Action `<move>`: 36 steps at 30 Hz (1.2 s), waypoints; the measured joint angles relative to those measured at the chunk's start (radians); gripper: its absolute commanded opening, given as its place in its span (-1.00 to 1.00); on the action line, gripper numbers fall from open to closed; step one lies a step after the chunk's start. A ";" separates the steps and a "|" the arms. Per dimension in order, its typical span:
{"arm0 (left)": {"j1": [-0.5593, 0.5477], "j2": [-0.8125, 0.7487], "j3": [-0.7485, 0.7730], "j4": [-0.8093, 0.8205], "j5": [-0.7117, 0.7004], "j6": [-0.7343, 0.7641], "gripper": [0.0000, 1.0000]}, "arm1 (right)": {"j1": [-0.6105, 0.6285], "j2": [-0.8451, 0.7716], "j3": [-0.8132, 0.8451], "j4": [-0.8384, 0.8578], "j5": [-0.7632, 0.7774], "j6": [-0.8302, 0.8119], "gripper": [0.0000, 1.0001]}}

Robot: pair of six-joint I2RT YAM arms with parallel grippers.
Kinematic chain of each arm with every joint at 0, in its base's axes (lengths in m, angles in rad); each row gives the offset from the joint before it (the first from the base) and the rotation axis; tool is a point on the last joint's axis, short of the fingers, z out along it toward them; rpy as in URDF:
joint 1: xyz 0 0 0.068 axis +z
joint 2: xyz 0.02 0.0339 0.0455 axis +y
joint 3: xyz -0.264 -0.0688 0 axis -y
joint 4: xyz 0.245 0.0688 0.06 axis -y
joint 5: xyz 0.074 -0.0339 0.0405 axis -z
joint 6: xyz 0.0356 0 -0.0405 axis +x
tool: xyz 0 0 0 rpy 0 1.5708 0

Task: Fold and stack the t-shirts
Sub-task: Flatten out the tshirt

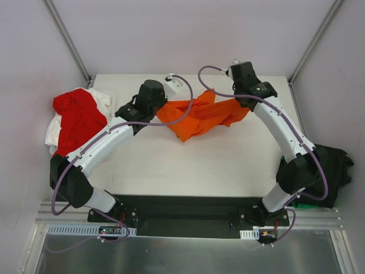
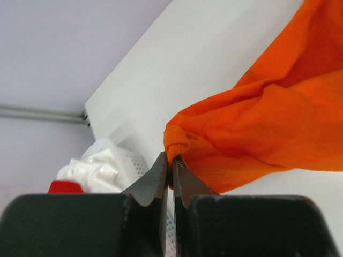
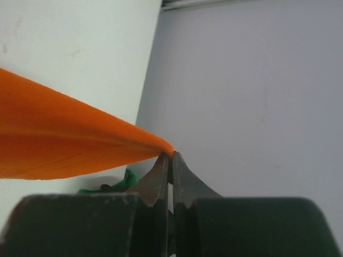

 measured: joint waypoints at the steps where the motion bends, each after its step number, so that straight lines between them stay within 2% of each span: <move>1: 0.023 0.000 0.005 0.001 -0.007 -0.002 -1.00 | -0.014 -0.006 0.014 0.000 0.009 -0.006 -0.98; 7: 0.134 0.000 0.015 0.037 -0.048 -0.013 -1.00 | -0.082 -0.067 0.058 0.010 0.042 -0.026 -0.98; 15: 0.172 0.000 0.042 0.058 -0.075 -0.009 -1.00 | -0.092 -0.132 0.058 0.042 0.075 -0.073 -0.98; 20: 0.206 0.010 0.092 0.075 -0.097 0.000 -1.00 | -0.102 -0.130 0.064 0.084 0.099 -0.127 -0.98; 31: 0.331 0.074 0.202 0.098 -0.104 -0.008 -1.00 | -0.165 -0.072 0.214 0.188 0.135 -0.220 -0.98; 36: 0.340 0.107 0.214 0.101 -0.103 -0.018 -1.00 | -0.165 -0.045 0.256 0.213 0.136 -0.235 -0.98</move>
